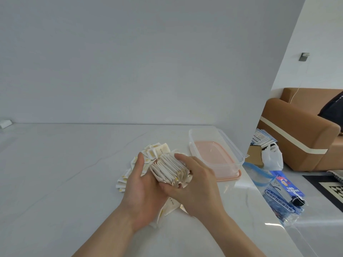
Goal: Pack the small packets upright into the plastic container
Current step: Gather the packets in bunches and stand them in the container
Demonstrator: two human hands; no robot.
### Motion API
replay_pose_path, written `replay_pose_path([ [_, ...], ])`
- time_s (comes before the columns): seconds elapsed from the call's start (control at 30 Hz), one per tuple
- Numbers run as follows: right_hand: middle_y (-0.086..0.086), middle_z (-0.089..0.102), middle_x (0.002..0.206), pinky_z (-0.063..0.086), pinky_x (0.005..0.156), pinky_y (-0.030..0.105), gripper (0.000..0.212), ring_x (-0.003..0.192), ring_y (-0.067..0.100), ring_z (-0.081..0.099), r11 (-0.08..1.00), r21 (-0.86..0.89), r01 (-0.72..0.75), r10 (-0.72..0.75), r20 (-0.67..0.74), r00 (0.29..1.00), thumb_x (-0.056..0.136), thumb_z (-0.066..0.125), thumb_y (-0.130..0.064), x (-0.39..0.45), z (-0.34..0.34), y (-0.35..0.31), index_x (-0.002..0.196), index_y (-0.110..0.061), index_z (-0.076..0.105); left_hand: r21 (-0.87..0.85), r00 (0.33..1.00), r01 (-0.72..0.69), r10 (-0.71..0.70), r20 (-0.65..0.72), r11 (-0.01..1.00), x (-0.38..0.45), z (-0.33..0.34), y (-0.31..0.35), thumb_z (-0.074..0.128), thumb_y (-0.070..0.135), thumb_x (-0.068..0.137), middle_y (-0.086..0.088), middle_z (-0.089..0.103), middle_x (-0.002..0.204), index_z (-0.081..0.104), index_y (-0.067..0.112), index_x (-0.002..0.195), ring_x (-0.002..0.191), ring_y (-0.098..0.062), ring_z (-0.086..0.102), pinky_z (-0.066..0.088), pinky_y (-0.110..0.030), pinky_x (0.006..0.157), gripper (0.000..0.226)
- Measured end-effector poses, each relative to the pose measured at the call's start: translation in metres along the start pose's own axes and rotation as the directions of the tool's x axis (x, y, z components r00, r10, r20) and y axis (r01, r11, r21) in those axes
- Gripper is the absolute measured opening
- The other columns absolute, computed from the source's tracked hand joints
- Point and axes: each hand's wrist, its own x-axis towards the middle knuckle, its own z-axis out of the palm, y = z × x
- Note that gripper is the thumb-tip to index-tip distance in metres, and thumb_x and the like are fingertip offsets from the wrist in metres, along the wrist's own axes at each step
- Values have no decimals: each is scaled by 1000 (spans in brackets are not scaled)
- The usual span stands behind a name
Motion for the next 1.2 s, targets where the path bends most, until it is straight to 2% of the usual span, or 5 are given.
replay_pose_path([
  [0.43,-13,72,103,58,87,28,72,93,5,70,955,-51,-292,282,-144,949,64,86,-49,97,-68,34,131,-26,69,505,985,-68,140,-106,860,76,41,11,52,63,97,3,65,135,41,35,146,120,-15,66,47,-45,111,58],
  [0.6,7,74,109,57,80,31,59,101,26,69,853,-381,-356,348,-94,933,72,80,-39,150,-70,76,124,-12,71,965,947,-239,246,208,106,92,40,-23,62,35,98,16,38,151,43,37,145,136,-6,41,36,-31,114,51],
  [0.7,17,71,113,58,83,42,59,104,34,67,786,-520,-334,387,-6,922,71,80,-38,166,-53,97,117,-2,70,863,930,-239,151,335,-445,103,35,-47,53,44,96,8,21,165,33,36,152,145,-22,28,34,-41,115,61],
  [0.77,14,71,112,58,83,40,60,103,32,67,778,-546,-310,372,2,928,71,79,-39,173,-43,106,117,-2,70,783,918,-228,140,371,-579,106,33,-56,46,48,92,0,32,162,41,33,148,141,-32,36,42,-46,107,58],
  [1.2,2,34,152,39,109,36,120,137,23,42,855,-454,-252,444,386,809,68,93,-40,177,-48,136,158,-25,16,729,868,-292,148,473,-619,109,20,-57,46,38,85,13,68,114,55,33,131,133,-27,49,56,-37,72,47],
])
